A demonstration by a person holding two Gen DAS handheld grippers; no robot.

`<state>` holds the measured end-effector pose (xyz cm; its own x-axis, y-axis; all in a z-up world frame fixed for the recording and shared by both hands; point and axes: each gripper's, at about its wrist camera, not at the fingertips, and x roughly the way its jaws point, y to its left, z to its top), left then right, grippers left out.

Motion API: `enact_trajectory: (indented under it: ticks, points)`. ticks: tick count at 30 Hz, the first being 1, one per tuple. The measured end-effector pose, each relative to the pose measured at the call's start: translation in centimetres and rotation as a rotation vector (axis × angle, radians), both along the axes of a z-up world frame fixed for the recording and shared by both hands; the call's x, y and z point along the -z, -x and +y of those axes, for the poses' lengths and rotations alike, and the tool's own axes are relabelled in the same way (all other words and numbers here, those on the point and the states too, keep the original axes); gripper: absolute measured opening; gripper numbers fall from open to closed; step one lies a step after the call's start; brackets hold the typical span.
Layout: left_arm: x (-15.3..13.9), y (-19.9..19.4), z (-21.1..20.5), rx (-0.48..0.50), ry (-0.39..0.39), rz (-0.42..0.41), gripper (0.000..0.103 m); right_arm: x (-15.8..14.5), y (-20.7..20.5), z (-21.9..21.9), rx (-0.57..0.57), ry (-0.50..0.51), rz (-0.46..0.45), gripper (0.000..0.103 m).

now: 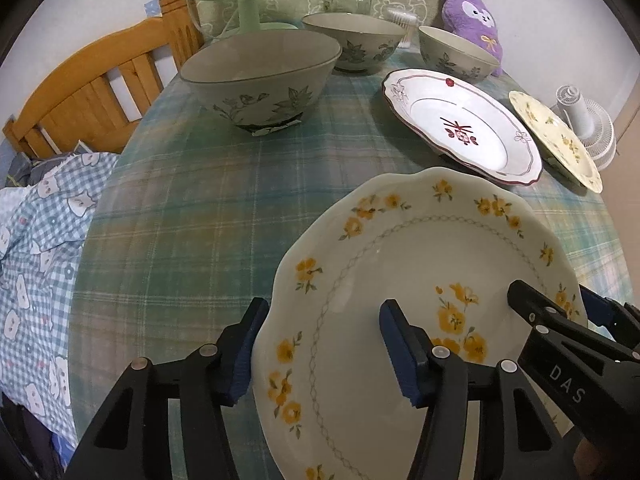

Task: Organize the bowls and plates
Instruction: 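Lower both grippers and grasp the rim of the large yellow-flower plate, then lift the held plate with both grippers toward the other yellow-flower plate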

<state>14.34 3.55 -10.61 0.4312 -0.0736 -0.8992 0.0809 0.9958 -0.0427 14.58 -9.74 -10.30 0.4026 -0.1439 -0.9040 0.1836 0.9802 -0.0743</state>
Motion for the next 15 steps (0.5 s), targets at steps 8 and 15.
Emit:
enact_trajectory:
  ticks: [8, 15]
  points:
    - [0.0, -0.4, -0.6, 0.021, -0.013, 0.007, 0.064, 0.0, -0.4, -0.2, 0.03, -0.006, 0.012, 0.066]
    - [-0.5, -0.1, -1.4, 0.021, -0.041, 0.011, 0.064, -0.4, 0.2, -0.6, 0.03, -0.018, 0.03, 0.066]
